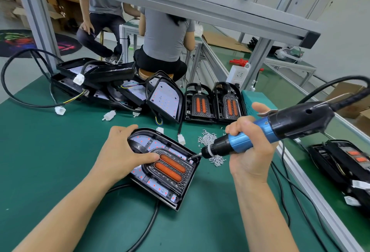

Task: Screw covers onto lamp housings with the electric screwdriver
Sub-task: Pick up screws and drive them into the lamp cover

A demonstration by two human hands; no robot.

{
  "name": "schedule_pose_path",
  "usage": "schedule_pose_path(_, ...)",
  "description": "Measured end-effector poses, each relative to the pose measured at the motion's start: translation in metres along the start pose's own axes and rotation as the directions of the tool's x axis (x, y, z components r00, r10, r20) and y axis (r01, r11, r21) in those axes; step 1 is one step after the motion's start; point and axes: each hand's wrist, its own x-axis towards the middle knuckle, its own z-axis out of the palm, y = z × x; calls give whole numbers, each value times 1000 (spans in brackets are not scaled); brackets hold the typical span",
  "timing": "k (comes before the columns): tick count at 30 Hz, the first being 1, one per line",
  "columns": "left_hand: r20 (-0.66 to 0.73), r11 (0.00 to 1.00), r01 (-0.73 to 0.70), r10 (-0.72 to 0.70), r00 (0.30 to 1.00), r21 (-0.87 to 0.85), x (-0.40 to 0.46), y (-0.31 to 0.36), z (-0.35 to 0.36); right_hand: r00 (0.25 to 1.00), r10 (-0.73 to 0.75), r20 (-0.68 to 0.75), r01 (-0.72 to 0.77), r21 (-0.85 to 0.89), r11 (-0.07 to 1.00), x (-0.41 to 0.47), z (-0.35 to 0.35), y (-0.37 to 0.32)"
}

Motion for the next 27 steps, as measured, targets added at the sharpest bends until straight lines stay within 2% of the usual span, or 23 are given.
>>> schedule_pose_path(14, -5, 999, -5, 5, 1000, 38, 2, -1, 4, 995, -6, 103, 9, -34, 999, 1, 0, 4)
schedule_pose_path(22, -16, 999, -14, 15, 1000, 47, -1, -1, 4, 993, -101, 61, 106, -75, 992, -4, 4, 4)
schedule_pose_path(27, -28, 998, -6, 7, 1000, 55, -1, -2, 2, 992, -102, 68, 108, -85, 991, -4, 9, 7)
